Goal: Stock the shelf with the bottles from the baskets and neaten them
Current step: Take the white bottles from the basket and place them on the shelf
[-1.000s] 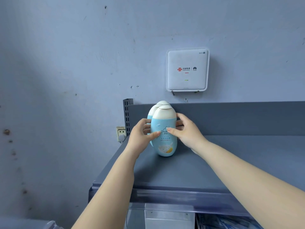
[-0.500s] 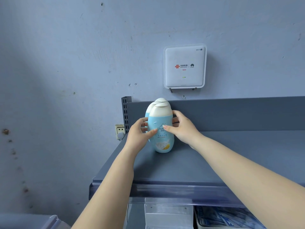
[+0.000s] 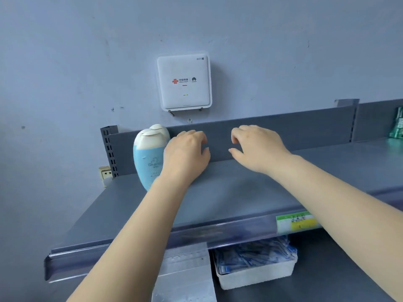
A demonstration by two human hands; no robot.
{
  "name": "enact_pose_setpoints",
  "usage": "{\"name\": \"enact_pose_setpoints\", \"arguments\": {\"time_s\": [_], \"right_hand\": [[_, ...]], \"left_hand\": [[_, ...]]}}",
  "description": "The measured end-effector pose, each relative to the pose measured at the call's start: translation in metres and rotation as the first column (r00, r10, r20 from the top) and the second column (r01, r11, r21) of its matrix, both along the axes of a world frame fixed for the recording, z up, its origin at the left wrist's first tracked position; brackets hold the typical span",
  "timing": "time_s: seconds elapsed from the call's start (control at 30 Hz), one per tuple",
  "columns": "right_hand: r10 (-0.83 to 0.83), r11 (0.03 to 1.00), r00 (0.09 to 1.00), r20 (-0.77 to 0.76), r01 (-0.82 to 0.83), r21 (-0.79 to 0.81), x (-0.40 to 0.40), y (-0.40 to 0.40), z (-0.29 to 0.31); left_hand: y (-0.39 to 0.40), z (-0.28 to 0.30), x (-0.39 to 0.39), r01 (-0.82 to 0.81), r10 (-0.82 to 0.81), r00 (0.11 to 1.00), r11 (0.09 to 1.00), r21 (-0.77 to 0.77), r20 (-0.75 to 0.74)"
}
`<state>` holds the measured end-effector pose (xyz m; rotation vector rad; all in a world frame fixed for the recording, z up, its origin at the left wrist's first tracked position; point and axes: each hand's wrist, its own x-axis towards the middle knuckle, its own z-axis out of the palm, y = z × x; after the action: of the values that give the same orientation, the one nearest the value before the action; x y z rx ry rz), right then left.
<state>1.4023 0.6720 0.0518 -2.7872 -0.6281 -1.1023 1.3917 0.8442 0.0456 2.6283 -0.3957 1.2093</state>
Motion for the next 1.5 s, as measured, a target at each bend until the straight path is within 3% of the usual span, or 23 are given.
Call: {"name": "enact_pose_setpoints", "arguments": {"time_s": [0.1, 0.3, 0.53, 0.77, 1.0, 1.2, 1.37, 1.5], "right_hand": [[-0.138, 0.986, 0.99, -0.012, 0.136, -0.095, -0.01, -0.05, -0.003], [-0.349, 0.932, 0.934, -0.071, 0.338, -0.127, -0.042, -0.164, -0.022], [-0.565, 0.823, 0.81, -0.156, 0.539, -0.181, -0.101, -0.313, -0.052], [-0.661, 0.747, 0.695, -0.283, 0.646, -0.158, -0.171, -0.456, -0.104], [-0.668, 0.649, 0.515, -0.537, 0.757, -0.081, -0.226, -0.565, -0.187], [-0.567, 0.511, 0.308, -0.764, 0.859, -0.033, -0.26, -0.618, -0.29], [-0.433, 0.345, 0.147, -0.889, 0.939, -0.013, -0.278, -0.649, -0.387], [-0.341, 0.233, 0.075, -0.937, 0.972, -0.007, -0.284, -0.67, -0.467]], "left_hand": [[-0.057, 0.0, 0.006, 0.069, -0.061, 0.995, 0.993, 0.1, -0.083], [-0.183, -0.015, 0.006, 0.267, -0.236, 0.958, 0.941, 0.209, -0.161], [-0.35, -0.042, -0.019, 0.497, -0.437, 0.865, 0.811, 0.309, -0.246], [-0.507, -0.089, -0.057, 0.688, -0.597, 0.725, 0.655, 0.312, -0.343], [-0.628, -0.185, -0.097, 0.833, -0.593, 0.524, 0.506, 0.223, -0.611], [-0.699, -0.296, -0.121, 0.91, -0.444, 0.282, 0.406, 0.089, -0.851], [-0.743, -0.398, -0.132, 0.908, -0.321, 0.114, 0.417, -0.032, -0.94], [-0.77, -0.477, -0.141, 0.891, -0.274, 0.004, 0.438, -0.121, -0.962]]}}
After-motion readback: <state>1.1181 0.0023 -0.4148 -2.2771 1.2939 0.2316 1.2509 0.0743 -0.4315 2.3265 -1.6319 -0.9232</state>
